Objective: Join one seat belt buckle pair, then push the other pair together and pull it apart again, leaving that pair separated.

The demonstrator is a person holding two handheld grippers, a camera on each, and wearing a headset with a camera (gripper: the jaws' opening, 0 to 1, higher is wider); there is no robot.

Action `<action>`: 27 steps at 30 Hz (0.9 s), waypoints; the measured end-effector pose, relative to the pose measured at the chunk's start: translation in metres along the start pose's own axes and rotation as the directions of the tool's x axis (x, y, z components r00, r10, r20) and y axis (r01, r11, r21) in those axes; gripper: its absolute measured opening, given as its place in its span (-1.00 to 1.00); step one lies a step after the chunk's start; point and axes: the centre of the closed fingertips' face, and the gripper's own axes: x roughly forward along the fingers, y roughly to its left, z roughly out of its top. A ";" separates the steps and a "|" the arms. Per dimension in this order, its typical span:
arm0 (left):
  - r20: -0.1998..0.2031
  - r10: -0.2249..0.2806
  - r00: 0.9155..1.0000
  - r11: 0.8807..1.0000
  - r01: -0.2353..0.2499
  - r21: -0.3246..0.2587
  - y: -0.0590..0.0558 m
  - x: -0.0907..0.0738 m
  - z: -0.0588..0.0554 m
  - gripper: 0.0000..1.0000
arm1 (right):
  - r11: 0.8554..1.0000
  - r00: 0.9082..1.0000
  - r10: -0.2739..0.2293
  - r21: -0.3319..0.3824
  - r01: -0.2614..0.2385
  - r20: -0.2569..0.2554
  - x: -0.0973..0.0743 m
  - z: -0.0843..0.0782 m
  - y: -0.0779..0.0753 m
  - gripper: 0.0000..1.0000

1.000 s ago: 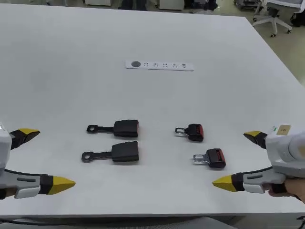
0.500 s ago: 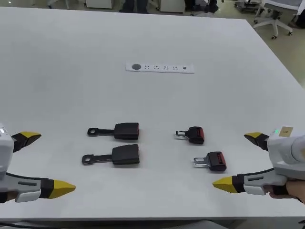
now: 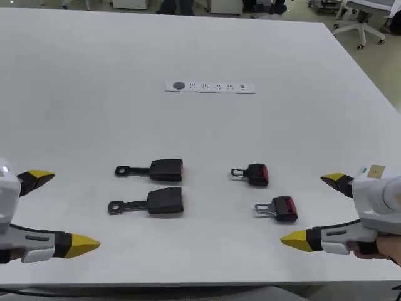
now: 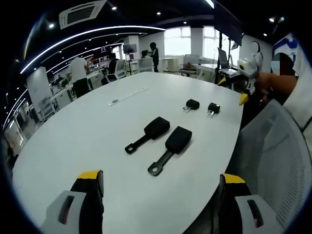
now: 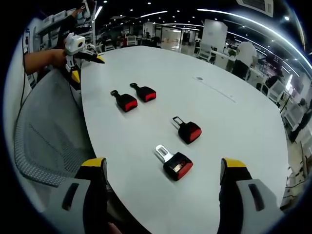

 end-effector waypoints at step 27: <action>-0.017 0.002 1.000 1.000 -0.001 0.021 -0.004 0.000 -0.001 0.97 | 0.999 1.000 0.007 -0.039 -0.007 -0.014 0.001 0.001 0.006 0.82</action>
